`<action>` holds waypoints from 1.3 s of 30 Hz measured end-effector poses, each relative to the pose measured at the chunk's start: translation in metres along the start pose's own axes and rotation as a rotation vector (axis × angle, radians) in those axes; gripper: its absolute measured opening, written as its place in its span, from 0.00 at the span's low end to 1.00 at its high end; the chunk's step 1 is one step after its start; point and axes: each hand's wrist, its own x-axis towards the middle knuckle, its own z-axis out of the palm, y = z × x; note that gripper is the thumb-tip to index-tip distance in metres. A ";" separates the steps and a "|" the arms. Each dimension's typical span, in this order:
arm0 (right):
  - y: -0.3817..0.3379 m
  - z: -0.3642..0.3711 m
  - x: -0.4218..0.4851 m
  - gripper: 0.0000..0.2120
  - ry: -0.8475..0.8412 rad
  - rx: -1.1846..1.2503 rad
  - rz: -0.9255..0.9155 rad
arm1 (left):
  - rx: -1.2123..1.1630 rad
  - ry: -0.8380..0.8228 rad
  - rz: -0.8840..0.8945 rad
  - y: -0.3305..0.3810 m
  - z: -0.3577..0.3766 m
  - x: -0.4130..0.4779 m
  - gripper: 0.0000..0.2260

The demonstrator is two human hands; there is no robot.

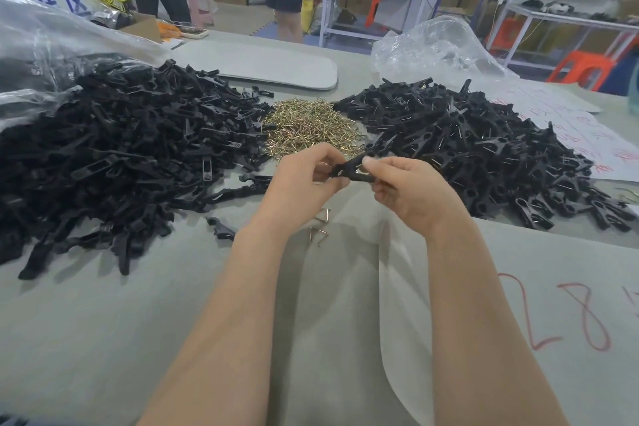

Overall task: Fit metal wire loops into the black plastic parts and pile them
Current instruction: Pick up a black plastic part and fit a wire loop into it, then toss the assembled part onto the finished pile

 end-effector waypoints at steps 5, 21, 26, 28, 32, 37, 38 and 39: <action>0.003 0.005 -0.004 0.36 -0.391 0.194 0.293 | -0.179 -0.118 0.036 0.012 -0.002 -0.003 0.09; 0.015 0.019 0.003 0.14 -0.407 0.187 0.038 | -0.105 -0.243 0.067 0.021 -0.008 -0.007 0.12; 0.011 0.020 0.002 0.26 -0.290 0.002 0.076 | -0.044 -0.133 -0.015 0.010 -0.003 -0.005 0.04; 0.010 0.017 0.002 0.22 -0.178 -0.119 0.007 | 0.207 -0.086 0.001 0.004 0.002 -0.002 0.08; 0.006 0.020 0.003 0.03 0.168 -0.220 -0.264 | 0.358 0.039 0.031 0.004 0.008 0.001 0.21; 0.002 -0.007 0.005 0.25 0.883 -0.179 -0.381 | 0.684 0.280 -0.435 -0.010 -0.020 0.000 0.23; 0.003 -0.007 0.005 0.31 0.904 -0.348 -0.340 | 0.702 0.246 -0.516 -0.012 -0.024 -0.001 0.22; 0.007 -0.003 0.006 0.35 0.902 -0.541 -0.302 | 0.712 0.193 -0.570 -0.014 -0.025 -0.002 0.20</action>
